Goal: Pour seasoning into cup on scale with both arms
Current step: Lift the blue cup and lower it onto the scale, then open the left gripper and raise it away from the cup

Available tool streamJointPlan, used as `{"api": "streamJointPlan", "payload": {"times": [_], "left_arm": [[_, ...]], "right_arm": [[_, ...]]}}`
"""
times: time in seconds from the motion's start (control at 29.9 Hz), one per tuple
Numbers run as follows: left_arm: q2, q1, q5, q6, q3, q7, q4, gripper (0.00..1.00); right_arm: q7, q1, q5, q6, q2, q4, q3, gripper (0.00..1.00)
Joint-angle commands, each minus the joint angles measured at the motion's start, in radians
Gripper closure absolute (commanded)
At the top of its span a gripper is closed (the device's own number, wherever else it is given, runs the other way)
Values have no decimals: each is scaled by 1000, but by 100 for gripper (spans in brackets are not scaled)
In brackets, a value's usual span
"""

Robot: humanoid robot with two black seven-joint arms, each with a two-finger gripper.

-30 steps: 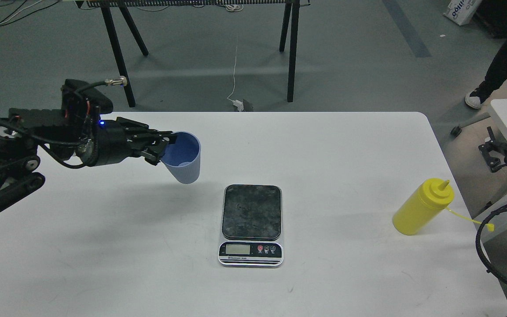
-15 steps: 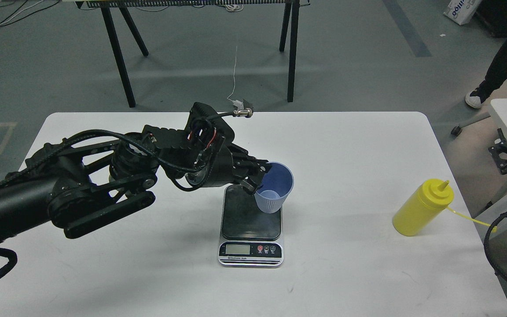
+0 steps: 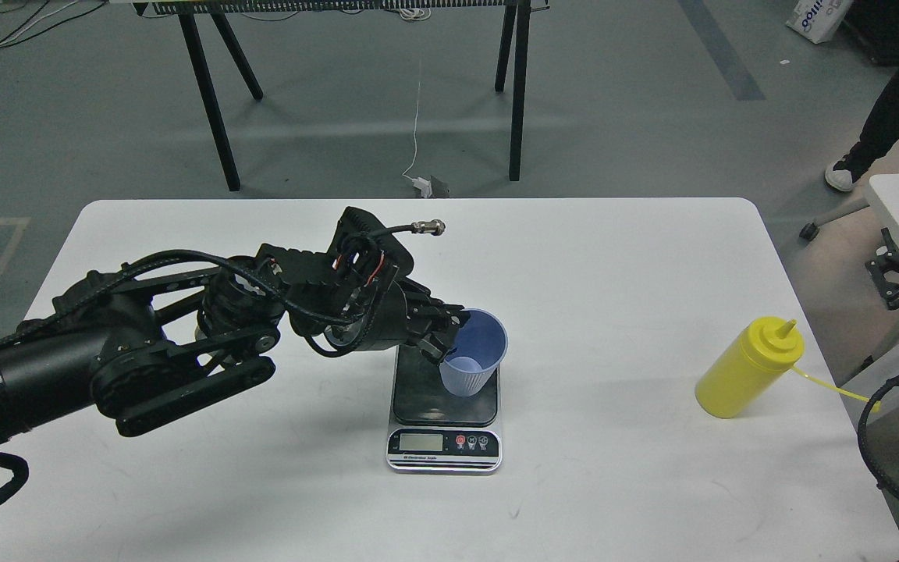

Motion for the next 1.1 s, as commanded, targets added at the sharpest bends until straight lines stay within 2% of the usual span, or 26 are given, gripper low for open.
{"api": "streamJointPlan", "payload": {"times": [0.0,0.23,0.33,0.4,0.5,0.57,0.63,0.7,0.73,1.07], "left_arm": [[4,1,1,0,-1,4,16,95],[31,1,-13,0,-2,1,30,87],[28,0,-16,0,-6,1,30,77],[30,0,-16,0,-4,0,30,63],[30,0,-36,0,-6,-1,30,62],[30,0,-64,0,-6,3,30,57],[30,0,-78,0,-10,6,30,48],[30,0,-84,0,-21,0,30,28],[33,-2,-85,0,-27,-2,29,24],[57,-5,-191,7,-113,-8,15,18]], "right_arm": [[0,-2,0,0,0,1,0,1],[0,-4,0,0,0,0,0,1],[0,-4,0,0,2,0,0,1],[0,-4,0,0,3,0,0,1],[0,-4,0,0,3,0,0,1],[0,-4,0,0,3,0,0,1],[0,-4,0,0,3,0,0,1],[0,-2,0,0,3,0,0,1],[0,-4,0,0,3,1,-2,1],[0,-4,0,0,2,3,-2,1]]}}
